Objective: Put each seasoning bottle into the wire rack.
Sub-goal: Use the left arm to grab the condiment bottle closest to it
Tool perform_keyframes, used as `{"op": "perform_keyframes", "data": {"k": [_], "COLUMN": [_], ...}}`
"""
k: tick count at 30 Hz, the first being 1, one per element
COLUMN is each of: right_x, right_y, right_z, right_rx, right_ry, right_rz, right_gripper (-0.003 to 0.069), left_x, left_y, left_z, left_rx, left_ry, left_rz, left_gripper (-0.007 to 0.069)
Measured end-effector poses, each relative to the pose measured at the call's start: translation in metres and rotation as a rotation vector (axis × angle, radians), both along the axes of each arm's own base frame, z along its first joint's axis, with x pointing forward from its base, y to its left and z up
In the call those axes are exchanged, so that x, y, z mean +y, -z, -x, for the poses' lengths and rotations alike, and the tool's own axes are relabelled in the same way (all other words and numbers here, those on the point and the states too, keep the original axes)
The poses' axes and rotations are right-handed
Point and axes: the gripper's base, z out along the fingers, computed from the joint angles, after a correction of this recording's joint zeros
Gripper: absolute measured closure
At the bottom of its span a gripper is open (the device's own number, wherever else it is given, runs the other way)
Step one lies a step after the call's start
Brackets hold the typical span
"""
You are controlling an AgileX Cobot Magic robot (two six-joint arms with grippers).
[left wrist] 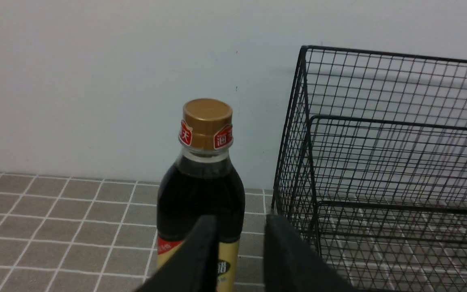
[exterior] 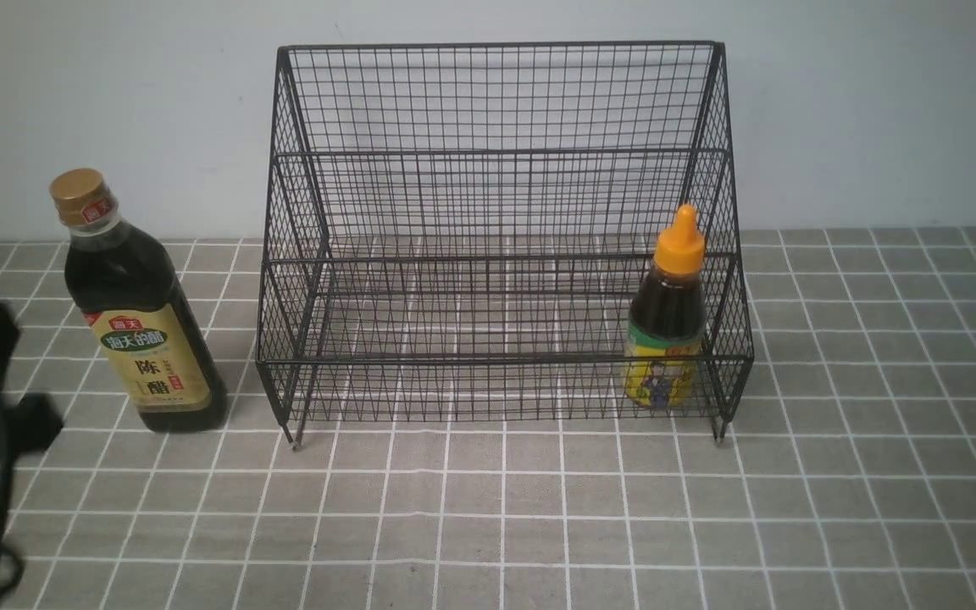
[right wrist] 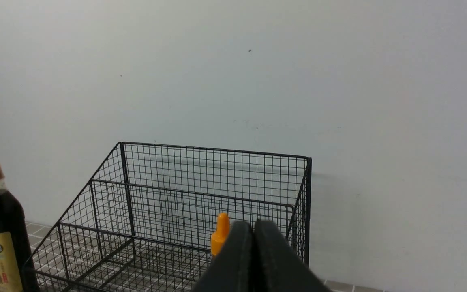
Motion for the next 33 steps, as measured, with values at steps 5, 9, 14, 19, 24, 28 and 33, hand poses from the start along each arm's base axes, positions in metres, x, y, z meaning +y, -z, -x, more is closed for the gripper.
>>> {"op": "perform_keyframes", "data": {"k": [5,9,14,19,24,28,33], "right_x": [0.000,0.000,0.000,0.000,0.000,0.000,0.000], "right_y": [0.000,0.000,0.000,0.000,-0.001,-0.002,-0.002], "right_z": [0.000,0.000,0.000,0.000,0.000,0.000,0.000], "right_rx": [-0.001,0.000,0.001,0.001,-0.009,-0.016,-0.019], "right_ry": [-0.001,-0.001,-0.001,-0.001,-0.001,-0.001,-0.001], "right_rz": [-0.005,-0.004,-0.006,-0.007,-0.011,-0.013,-0.015], "right_gripper": [0.0671,0.0671,0.0671,0.0671,0.0671,0.0671,0.0671], "left_x": [-0.001,-0.001,-0.001,-0.002,0.000,0.001,0.001], "left_y": [-0.007,-0.010,0.000,0.014,0.040,0.045,0.042], "left_z": [-0.038,-0.063,-0.090,-0.115,-0.132,-0.135,-0.134], "left_rx": [-0.001,-0.052,-0.075,-0.070,-0.019,-0.017,-0.025], "left_ry": [-0.018,-0.042,-0.064,-0.079,-0.118,-0.125,-0.129], "left_rz": [-0.008,-0.014,-0.061,-0.088,-0.077,-0.077,-0.077], "left_gripper": [0.0200,0.0043,-0.0002,0.0031,0.0151,0.0310,0.0305]}}
